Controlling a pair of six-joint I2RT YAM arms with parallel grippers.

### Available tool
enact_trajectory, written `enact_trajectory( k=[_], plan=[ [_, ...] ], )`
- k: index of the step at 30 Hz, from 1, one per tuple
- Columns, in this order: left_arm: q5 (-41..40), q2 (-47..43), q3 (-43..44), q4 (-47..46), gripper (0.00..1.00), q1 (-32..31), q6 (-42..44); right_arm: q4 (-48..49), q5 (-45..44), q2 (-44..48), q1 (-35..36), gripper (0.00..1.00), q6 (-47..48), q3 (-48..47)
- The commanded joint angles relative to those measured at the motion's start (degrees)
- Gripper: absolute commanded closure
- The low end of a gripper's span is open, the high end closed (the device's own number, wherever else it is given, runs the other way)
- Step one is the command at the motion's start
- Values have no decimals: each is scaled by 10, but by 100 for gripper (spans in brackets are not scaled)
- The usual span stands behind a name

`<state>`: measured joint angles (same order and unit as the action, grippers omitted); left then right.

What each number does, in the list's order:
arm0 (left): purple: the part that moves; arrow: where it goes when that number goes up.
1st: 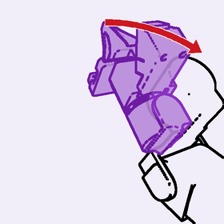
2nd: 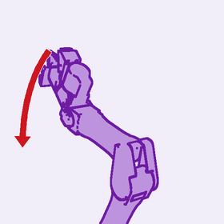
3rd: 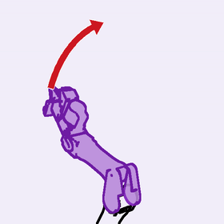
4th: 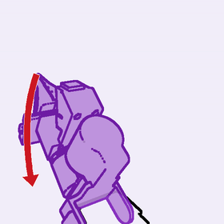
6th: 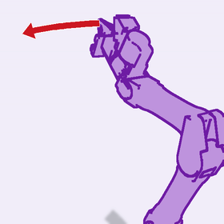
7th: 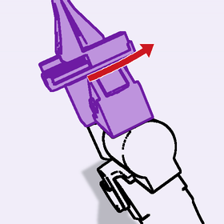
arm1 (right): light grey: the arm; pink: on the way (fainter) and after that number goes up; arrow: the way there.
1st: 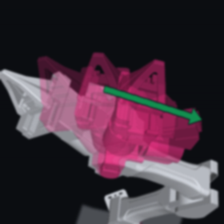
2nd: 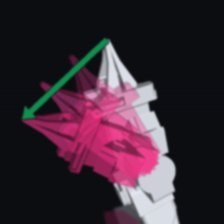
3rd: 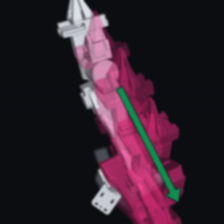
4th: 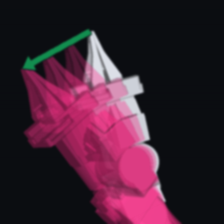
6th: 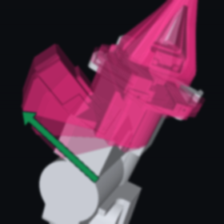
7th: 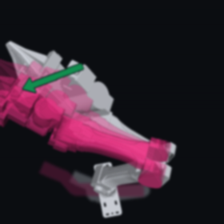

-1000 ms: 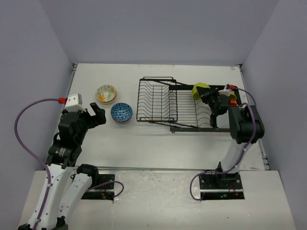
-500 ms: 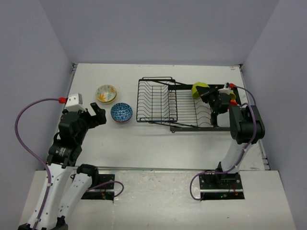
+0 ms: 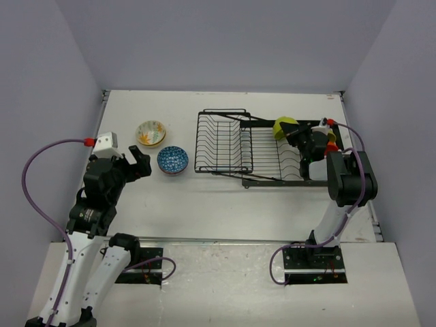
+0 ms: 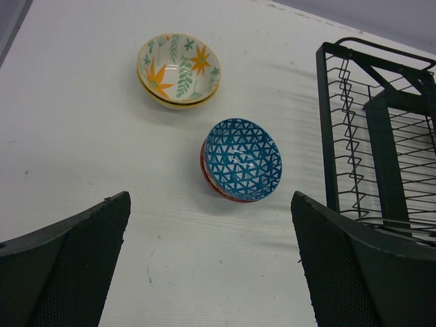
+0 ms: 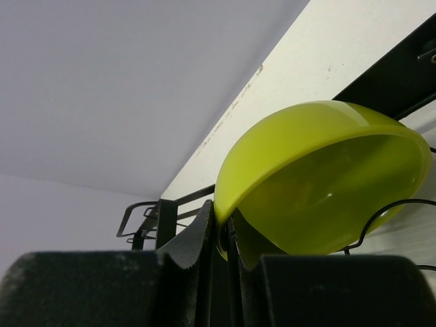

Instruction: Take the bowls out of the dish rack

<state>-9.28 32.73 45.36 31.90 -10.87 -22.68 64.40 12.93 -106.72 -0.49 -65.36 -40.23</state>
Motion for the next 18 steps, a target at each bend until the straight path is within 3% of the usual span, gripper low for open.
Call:
enact_trajectory(
  k=[1, 11, 18],
  plan=[
    [6, 1, -3, -26, 0, 6, 19, 303, -49, 70, -11, 100, -6, -35],
    [3, -1, -3, -26, 0, 6, 19, 303, -77, 46, -11, 100, -34, -35],
    [4, -1, -3, -27, 0, 6, 19, 303, -76, 41, -9, 100, 1, -27]
  ],
)
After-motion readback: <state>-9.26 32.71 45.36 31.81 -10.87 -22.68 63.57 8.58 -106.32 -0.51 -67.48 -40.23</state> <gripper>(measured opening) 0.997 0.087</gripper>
